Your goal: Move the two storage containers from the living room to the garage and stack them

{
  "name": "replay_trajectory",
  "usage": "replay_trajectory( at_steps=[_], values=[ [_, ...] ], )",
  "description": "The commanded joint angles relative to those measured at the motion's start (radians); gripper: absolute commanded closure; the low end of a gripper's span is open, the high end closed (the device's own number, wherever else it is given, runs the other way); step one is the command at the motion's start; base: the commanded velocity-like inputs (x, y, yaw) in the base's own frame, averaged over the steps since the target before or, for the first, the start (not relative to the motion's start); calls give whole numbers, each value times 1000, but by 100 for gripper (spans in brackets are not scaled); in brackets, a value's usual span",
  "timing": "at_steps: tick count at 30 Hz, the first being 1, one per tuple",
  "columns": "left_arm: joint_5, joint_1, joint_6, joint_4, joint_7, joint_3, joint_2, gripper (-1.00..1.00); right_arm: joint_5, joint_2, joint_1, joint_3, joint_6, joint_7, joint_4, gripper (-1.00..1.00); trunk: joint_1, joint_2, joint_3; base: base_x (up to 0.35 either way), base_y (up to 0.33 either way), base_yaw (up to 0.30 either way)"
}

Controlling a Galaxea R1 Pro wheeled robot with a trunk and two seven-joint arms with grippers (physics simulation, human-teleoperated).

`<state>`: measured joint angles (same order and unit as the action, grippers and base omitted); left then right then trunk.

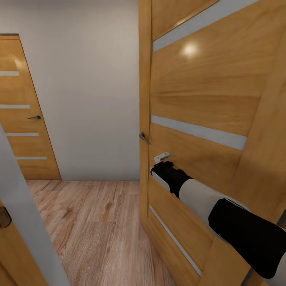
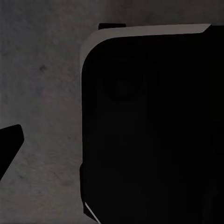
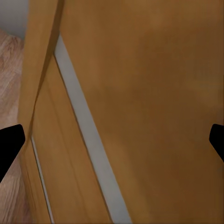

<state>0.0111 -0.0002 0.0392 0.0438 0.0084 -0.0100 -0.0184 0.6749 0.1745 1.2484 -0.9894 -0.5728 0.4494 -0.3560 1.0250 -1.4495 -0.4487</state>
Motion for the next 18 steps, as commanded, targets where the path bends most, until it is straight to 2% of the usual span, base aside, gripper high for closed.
replay_trajectory(
  at_steps=[1, 18],
  values=[
    [1, 0, 2, 1, 1, -1, 0, -100, -4, 0, 2, -8, -10, 11, 14, -100, 0, -1, -1, 0, 0, 0],
    [1, 0, 2, 1, 1, -1, 1, -100, -7, 0, 2, -8, -15, 13, -5, -100, 0, -1, -1, 0, 0, 0]
  ],
)
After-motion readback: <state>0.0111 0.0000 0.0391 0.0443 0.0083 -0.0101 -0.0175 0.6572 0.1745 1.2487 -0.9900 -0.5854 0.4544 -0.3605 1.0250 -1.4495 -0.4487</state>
